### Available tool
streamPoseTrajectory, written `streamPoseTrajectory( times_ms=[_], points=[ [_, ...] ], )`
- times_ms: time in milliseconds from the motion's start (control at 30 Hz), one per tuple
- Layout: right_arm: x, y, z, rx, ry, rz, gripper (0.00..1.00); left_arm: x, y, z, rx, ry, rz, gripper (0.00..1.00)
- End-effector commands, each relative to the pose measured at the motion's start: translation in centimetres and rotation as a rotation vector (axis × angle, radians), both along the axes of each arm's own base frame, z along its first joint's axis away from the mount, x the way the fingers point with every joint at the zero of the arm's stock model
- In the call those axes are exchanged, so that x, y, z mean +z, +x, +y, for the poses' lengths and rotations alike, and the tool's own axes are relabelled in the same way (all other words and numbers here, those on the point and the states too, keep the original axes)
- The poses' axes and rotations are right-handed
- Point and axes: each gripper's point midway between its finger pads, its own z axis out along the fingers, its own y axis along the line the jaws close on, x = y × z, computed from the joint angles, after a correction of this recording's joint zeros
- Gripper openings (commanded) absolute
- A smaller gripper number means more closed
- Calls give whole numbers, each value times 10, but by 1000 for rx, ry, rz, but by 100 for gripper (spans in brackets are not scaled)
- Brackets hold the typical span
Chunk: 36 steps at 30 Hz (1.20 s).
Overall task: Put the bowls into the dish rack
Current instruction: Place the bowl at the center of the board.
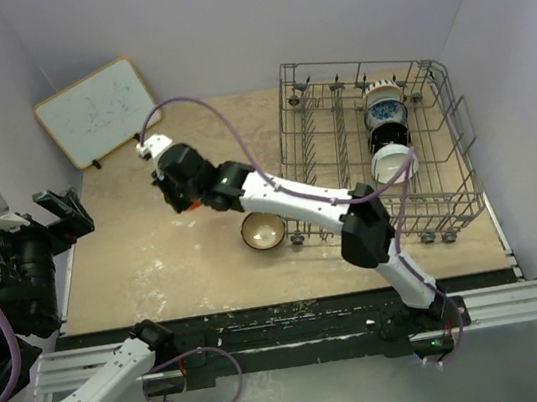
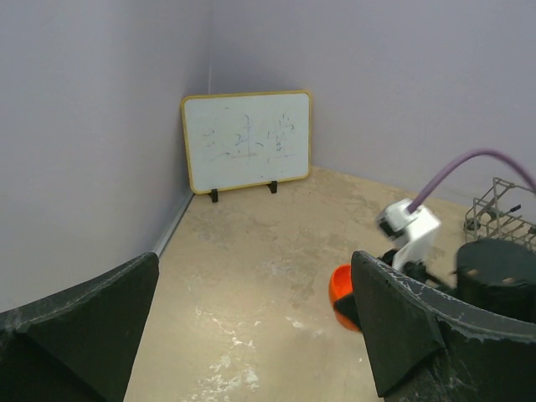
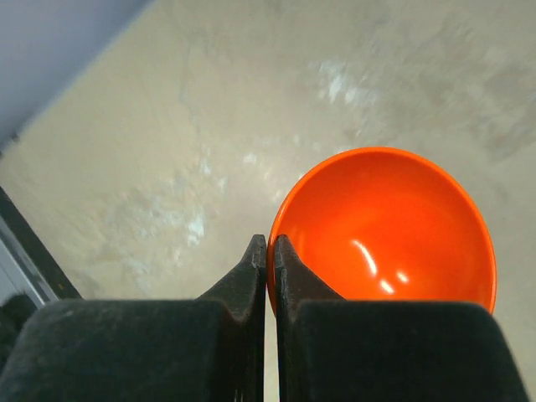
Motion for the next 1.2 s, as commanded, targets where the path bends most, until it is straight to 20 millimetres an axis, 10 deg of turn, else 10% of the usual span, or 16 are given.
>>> streamPoseTrajectory(
  times_ms=[0, 233, 600, 967, 1167],
  points=[
    [-8, -3, -15, -48, -159, -50, 0, 5, -10, 7, 5, -36, -25, 99],
    [-66, -9, -17, -47, -246, -1, 0, -2, -6, 3, 1, -28, -2, 99],
    [-101, -2, -25, -88, -309, -25, 0, -9, 2, -4, -8, -18, 18, 99],
    [-109, 1, -28, -102, -325, -38, 25, -13, 7, -7, -7, -2, 29, 99],
    [-74, -4, -28, -91, -258, -66, 47, -15, 8, -7, -3, 3, 36, 99]
  ],
)
